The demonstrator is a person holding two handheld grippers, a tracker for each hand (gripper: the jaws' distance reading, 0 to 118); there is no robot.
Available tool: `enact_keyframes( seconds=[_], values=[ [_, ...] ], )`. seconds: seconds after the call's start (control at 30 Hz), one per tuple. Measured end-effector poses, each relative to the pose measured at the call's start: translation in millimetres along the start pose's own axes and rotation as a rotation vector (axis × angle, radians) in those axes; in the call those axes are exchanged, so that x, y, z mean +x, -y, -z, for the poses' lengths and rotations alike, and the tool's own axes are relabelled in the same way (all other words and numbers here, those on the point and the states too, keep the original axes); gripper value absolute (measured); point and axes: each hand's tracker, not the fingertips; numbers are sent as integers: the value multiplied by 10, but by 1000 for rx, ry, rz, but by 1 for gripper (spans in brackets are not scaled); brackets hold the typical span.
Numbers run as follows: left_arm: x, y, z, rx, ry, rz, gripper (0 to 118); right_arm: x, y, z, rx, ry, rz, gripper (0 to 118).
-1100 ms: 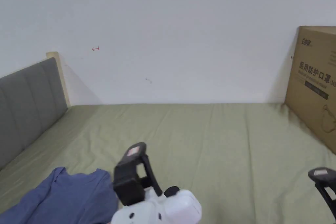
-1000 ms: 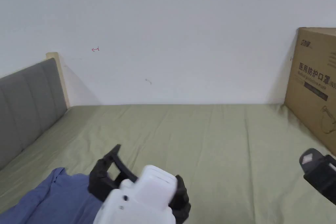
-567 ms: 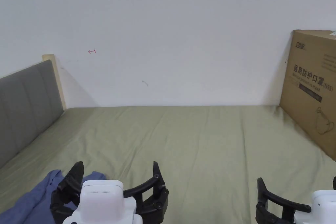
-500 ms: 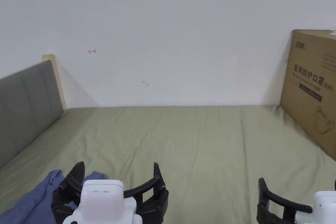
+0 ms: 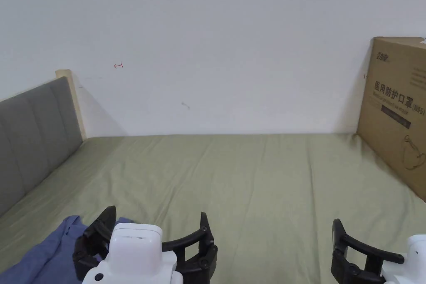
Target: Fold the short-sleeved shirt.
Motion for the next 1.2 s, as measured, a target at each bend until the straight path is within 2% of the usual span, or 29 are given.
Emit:
enact_keyframes(
  seconds=[0.13,0.33,0.37,0.4,0.43,0.47,0.5,0.53,0.57,0.67,0.87,0.93,1.1,1.17,1.2],
  values=[
    [9,-3,9,0,48,-1,118,11,-11,8,-2,3,16,118],
    [-3,10,-4,-18,13,-59,115,26,-48,-3,-15,-9,14,118],
    [2,6,-29,4,0,-51,94,19,-67,-14,-13,-19,13,117],
    [5,-1,-39,12,1,-40,56,10,-81,-27,-7,-31,-2,114],
    [15,-15,-30,0,0,-15,9,1,-91,-55,21,-50,-23,96],
    [21,-17,-2,-26,-21,32,0,-15,-95,-81,58,-33,-55,22],
    [27,-31,13,-21,-2,15,0,-9,-84,-60,43,7,-70,0],
    [19,-32,23,-30,29,12,0,24,-97,-79,77,32,-63,0],
    [15,-49,30,-38,43,8,0,56,-105,-55,41,-22,-22,0],
    [35,-56,17,-34,22,4,0,76,-96,9,-11,2,5,0],
    [-255,36,-51,-56,-62,13,0,-28,-23,94,-43,-25,21,0],
    [-487,34,-165,-54,-136,39,0,-208,-23,147,-47,-80,23,0],
    [-1230,33,-566,-102,-363,64,0,-978,-74,222,-46,-326,34,0],
    [-1440,65,-725,-113,-428,70,0,-1276,-99,169,-27,-406,-2,0],
    [-1516,90,-789,-122,-462,81,0,-1417,-109,142,-15,-411,-59,0]
  ],
)
